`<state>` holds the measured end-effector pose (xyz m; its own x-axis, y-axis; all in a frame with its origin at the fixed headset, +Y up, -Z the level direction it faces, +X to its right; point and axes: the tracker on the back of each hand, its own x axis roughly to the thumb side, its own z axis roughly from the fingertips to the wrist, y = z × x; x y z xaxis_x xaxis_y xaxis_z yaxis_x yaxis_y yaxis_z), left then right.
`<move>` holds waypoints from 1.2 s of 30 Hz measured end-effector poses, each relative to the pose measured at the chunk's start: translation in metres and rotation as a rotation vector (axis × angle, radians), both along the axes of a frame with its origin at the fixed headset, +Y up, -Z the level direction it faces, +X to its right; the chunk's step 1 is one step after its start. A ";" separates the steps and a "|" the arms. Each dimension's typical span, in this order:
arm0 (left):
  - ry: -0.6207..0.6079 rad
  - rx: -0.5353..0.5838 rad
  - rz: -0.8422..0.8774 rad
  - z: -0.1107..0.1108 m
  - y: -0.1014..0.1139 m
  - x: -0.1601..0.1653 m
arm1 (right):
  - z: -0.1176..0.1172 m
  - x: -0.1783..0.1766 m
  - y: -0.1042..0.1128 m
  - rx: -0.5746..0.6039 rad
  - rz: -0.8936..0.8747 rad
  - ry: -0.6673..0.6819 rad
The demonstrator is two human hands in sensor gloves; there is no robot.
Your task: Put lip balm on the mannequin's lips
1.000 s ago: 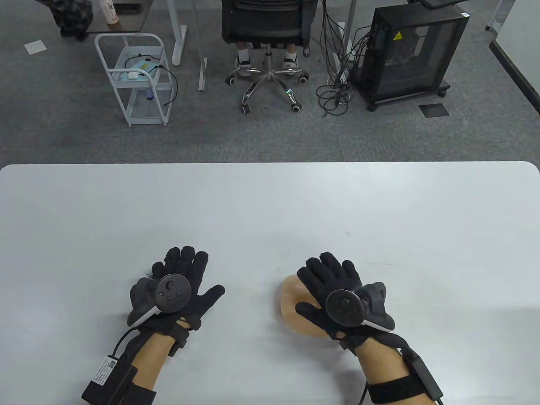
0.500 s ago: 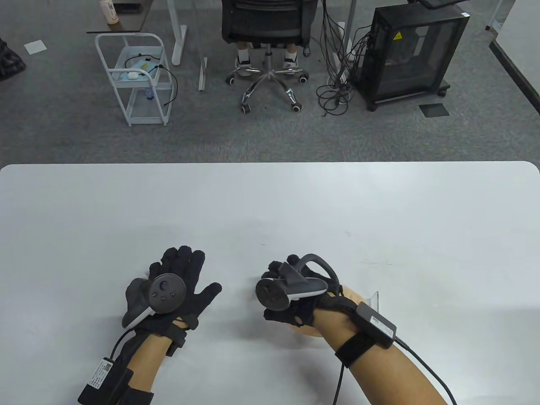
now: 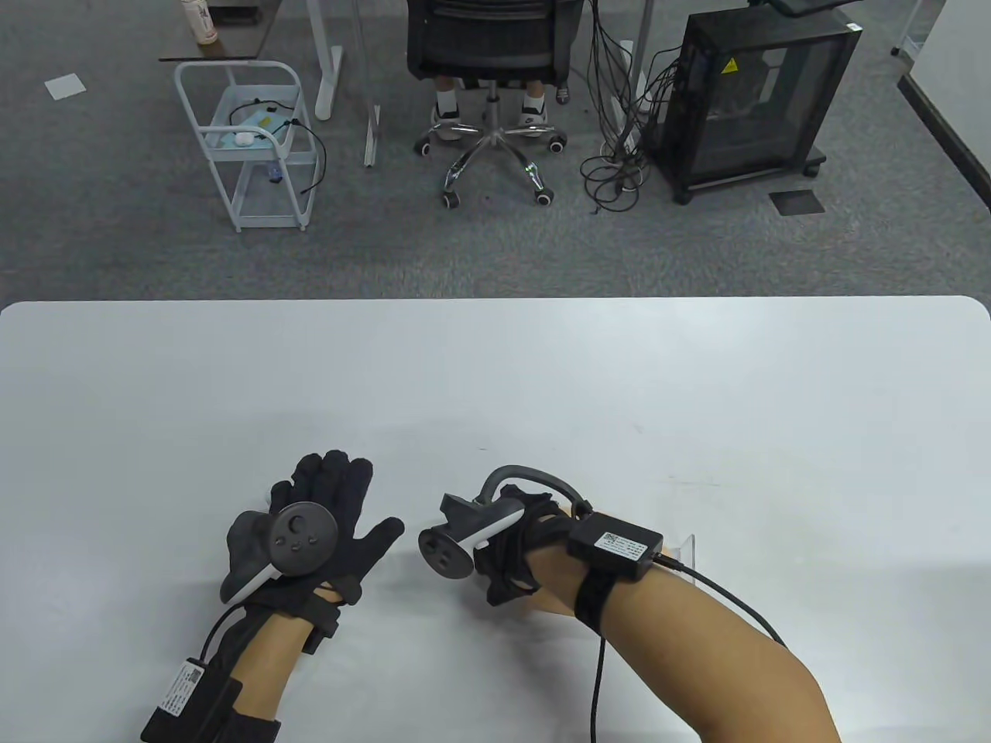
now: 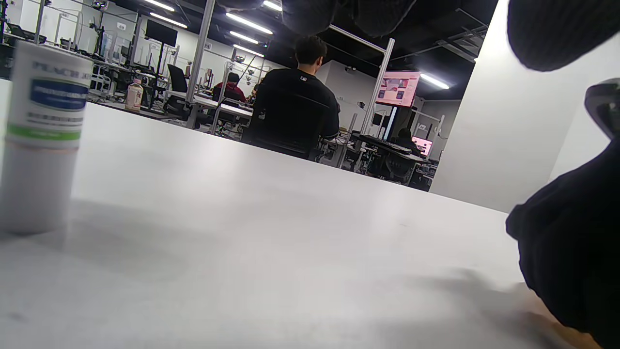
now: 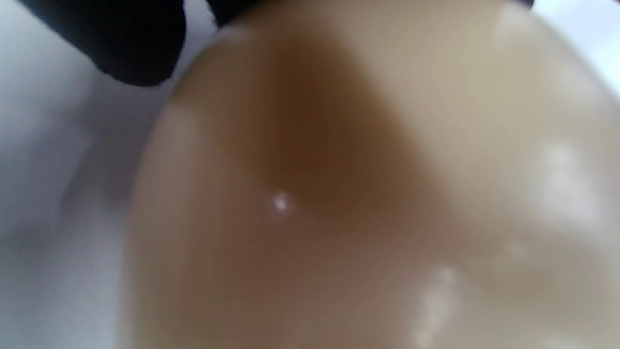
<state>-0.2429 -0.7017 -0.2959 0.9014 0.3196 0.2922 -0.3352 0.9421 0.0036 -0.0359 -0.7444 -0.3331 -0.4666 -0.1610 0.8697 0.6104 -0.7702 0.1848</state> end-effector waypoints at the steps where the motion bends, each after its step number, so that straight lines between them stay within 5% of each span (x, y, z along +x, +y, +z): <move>1: 0.000 0.001 0.003 0.000 0.000 0.000 | -0.003 0.001 -0.001 -0.026 -0.020 -0.017; 12: -0.009 -0.004 -0.014 0.000 -0.001 0.003 | -0.015 0.004 -0.017 -0.066 0.091 -0.023; 20: 0.001 0.000 0.001 0.001 0.000 0.000 | -0.036 0.014 -0.003 -0.043 0.149 -0.141; 28: -0.003 -0.018 -0.012 0.000 -0.001 0.001 | -0.095 0.034 0.060 -0.124 -0.142 -0.624; 36: -0.001 -0.018 -0.019 0.000 -0.002 0.001 | -0.124 0.032 0.056 -0.151 -0.217 -1.017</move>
